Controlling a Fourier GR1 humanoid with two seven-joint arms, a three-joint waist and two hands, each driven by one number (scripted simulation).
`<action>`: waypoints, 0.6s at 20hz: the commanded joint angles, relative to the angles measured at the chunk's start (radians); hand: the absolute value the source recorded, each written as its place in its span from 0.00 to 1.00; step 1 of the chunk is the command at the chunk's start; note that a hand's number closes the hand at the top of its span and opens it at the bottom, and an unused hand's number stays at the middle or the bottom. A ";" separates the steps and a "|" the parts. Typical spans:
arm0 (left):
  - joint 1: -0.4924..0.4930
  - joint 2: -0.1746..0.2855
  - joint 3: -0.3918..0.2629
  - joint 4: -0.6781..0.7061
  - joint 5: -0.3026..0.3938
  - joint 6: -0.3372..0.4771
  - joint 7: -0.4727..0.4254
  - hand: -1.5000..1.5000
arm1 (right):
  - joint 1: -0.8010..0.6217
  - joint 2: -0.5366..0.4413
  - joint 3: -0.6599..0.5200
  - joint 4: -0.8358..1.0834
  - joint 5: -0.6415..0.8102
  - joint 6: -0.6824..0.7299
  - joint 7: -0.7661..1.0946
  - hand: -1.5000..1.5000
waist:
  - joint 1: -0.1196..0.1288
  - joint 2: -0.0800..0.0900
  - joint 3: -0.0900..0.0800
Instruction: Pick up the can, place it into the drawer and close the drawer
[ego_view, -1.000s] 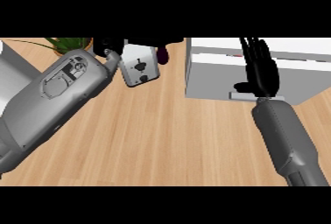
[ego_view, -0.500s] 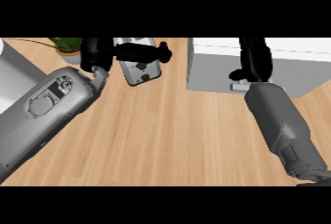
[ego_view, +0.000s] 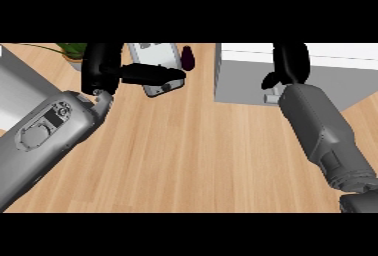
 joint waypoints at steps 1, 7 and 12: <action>0.021 0.014 0.002 -0.051 -0.012 0.001 0.014 0.00 | -0.080 0.003 -0.039 0.038 -0.033 -0.018 -0.010 0.00 | 0.022 0.009 0.005; 0.089 -0.009 -0.002 -0.041 -0.033 -0.001 -0.043 0.00 | -0.111 0.040 -0.113 0.032 -0.134 0.019 -0.120 0.00 | 0.017 0.014 0.006; 0.131 0.012 0.021 -0.072 -0.030 0.006 -0.050 0.00 | -0.109 0.062 -0.227 -0.010 -0.283 0.065 -0.266 0.00 | 0.013 0.006 0.007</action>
